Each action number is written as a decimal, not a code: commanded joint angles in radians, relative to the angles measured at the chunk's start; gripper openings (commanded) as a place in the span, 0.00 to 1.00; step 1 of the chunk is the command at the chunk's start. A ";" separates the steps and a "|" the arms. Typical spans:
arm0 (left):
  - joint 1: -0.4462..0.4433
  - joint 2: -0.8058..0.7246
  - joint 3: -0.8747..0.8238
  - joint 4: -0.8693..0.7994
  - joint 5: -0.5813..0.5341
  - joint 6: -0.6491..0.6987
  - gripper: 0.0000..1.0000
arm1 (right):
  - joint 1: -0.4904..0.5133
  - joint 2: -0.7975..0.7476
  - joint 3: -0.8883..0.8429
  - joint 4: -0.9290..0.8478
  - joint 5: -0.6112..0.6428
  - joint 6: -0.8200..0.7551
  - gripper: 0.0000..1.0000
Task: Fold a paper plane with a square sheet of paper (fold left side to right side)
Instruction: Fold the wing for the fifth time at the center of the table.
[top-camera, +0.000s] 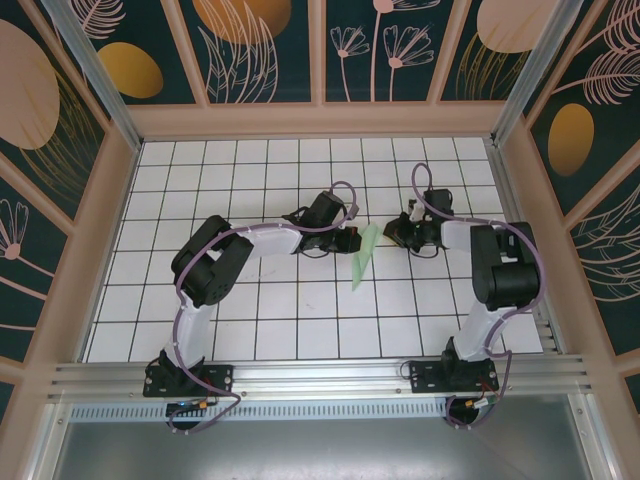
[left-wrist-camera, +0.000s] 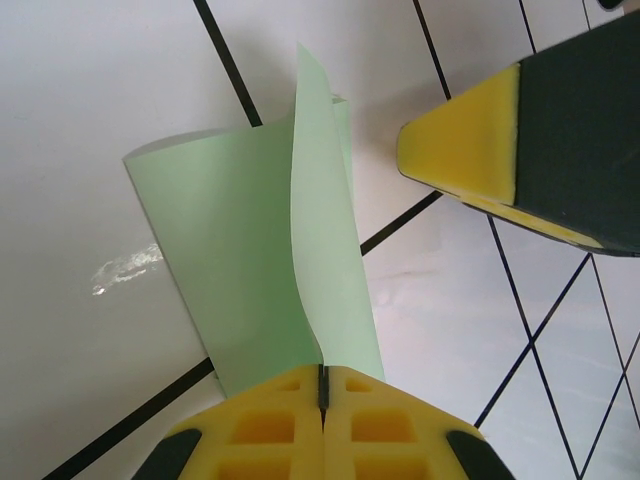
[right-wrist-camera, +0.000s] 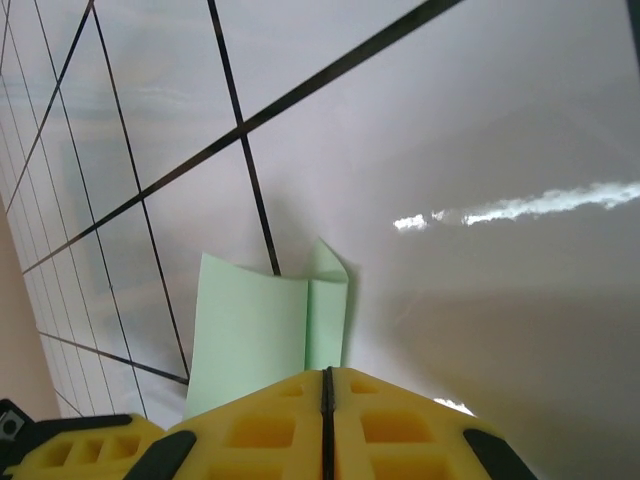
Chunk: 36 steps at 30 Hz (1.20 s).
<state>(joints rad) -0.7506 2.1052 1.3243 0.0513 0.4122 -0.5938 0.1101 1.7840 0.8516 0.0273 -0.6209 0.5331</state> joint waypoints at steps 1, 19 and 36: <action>0.011 0.022 0.023 -0.016 0.013 0.024 0.04 | -0.007 0.035 0.031 0.016 -0.003 0.009 0.11; 0.011 0.028 0.029 -0.021 0.013 0.026 0.04 | 0.002 0.103 0.093 -0.009 -0.016 -0.007 0.10; 0.010 0.032 0.047 -0.035 0.010 0.035 0.04 | 0.017 0.121 0.123 -0.033 -0.009 -0.019 0.10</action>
<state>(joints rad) -0.7460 2.1105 1.3384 0.0433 0.4118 -0.5865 0.1177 1.8877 0.9451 0.0181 -0.6285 0.5293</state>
